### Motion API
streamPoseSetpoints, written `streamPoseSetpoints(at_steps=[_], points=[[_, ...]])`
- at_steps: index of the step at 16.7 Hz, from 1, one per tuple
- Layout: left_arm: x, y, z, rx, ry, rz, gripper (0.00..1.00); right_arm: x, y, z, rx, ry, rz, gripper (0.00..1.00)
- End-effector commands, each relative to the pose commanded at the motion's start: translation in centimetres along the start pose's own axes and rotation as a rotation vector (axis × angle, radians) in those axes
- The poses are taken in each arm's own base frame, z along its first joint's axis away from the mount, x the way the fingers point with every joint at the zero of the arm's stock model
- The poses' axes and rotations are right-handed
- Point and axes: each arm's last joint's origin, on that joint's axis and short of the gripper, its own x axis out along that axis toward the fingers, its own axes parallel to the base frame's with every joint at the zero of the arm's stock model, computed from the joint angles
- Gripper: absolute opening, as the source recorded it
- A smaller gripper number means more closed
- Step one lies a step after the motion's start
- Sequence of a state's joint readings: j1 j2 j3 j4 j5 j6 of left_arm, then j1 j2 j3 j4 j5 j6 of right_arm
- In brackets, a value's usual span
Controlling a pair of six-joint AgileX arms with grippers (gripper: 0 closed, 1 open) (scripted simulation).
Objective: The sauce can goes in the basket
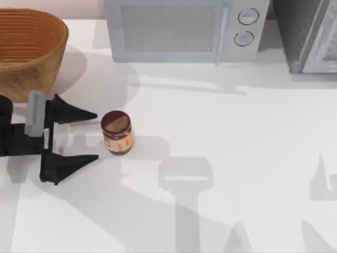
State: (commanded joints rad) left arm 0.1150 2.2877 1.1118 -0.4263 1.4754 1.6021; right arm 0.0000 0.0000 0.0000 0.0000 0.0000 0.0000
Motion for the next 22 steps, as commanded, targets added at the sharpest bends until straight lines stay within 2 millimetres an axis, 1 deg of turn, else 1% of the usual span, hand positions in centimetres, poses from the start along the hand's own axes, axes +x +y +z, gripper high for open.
streamPoseSetpoints(at_steps=[5,11,17,22], points=[[0.2,-0.1,0.1,0.001,0.002,-0.005,1.00,0.0,0.0,0.0,0.000,0.000,0.000,1.00],[0.6,-0.5,-0.6,-0.003,0.002,0.000,1.00,0.0,0.0,0.0,0.000,0.000,0.000,1.00],[2.1,-0.8,-0.5,-0.002,0.004,-0.002,1.00,0.0,0.0,0.0,0.000,0.000,0.000,1.00],[3.8,-0.3,-0.2,-0.002,0.004,-0.002,1.00,0.0,0.0,0.0,0.000,0.000,0.000,1.00]])
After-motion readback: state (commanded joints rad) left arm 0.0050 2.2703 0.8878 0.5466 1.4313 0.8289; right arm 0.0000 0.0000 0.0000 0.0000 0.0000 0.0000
